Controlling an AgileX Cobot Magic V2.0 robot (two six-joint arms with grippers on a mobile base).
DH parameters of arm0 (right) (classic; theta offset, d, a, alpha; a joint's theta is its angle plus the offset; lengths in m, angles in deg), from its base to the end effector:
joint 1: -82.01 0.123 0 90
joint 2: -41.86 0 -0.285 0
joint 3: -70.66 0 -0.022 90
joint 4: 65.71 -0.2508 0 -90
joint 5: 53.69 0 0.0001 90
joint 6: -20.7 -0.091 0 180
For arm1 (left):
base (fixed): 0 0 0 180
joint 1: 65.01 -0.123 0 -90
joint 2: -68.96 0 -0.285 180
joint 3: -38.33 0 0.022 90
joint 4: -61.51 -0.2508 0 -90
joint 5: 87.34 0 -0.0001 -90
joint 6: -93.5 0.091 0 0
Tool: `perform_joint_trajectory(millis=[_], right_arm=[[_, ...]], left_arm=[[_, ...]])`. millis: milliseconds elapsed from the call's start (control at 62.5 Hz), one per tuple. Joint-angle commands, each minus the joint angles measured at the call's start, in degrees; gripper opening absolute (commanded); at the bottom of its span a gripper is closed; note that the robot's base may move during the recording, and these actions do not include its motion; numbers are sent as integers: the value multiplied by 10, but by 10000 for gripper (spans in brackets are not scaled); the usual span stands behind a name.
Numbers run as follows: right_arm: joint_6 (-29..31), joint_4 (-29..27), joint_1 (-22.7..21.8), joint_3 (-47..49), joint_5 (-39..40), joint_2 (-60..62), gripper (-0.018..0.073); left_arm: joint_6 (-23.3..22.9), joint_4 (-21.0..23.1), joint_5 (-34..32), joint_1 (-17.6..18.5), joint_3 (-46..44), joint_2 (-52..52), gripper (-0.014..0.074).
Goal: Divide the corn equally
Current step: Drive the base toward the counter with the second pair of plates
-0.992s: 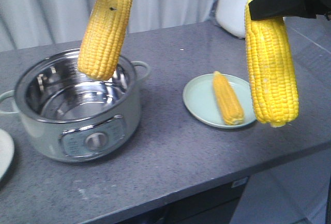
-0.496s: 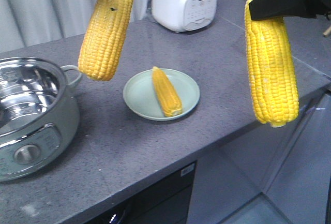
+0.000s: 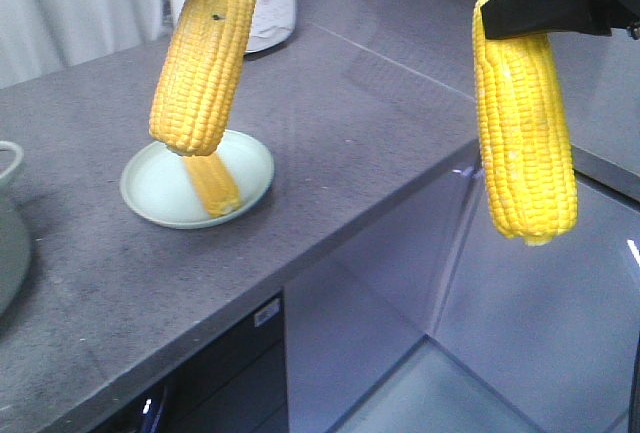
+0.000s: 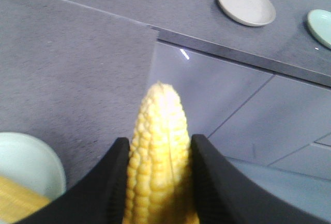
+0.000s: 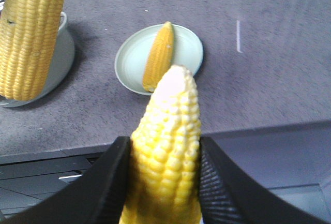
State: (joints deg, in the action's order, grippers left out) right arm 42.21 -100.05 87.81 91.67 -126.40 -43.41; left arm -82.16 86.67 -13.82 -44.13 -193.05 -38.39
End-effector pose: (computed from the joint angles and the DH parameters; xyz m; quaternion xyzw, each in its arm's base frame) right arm 0.2421 0.0739 0.4828 -0.2310 0.8586 0.2438 0.3873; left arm 0.3101 -0.1580 0.5025 0.2251 0.8542 -0.2729 0.3811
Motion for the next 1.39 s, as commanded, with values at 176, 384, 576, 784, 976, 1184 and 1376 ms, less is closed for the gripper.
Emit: perform_joint_trajectory(millis=[176,384,576,784,976,1184,1376], right_arm=[[3,-22,-4,15,20,12,-2],[3,-22,-4,15,20,12,-2],[3,-22,-4,15,20,12,-2],[3,-22,-4,15,20,12,-2],[3,-22,-4,15,20,12,-2],[3,-22,-4,15,20,12,-2],[3,-22,-4,15,20,12,-2]], left_arm=[[-4,19,-15,-1,-11,23,-6],[-4,19,-15,-1,-11,23,-6],[-4,19,-15,-1,-11,23,-6],[-4,19,-15,-1,-11,23,-6],[-4,19,-15,-1,-11,23,-6],[-4,19,-15,-1,-11,23,-6],[-4,19,-15,-1,-11,23,-6]])
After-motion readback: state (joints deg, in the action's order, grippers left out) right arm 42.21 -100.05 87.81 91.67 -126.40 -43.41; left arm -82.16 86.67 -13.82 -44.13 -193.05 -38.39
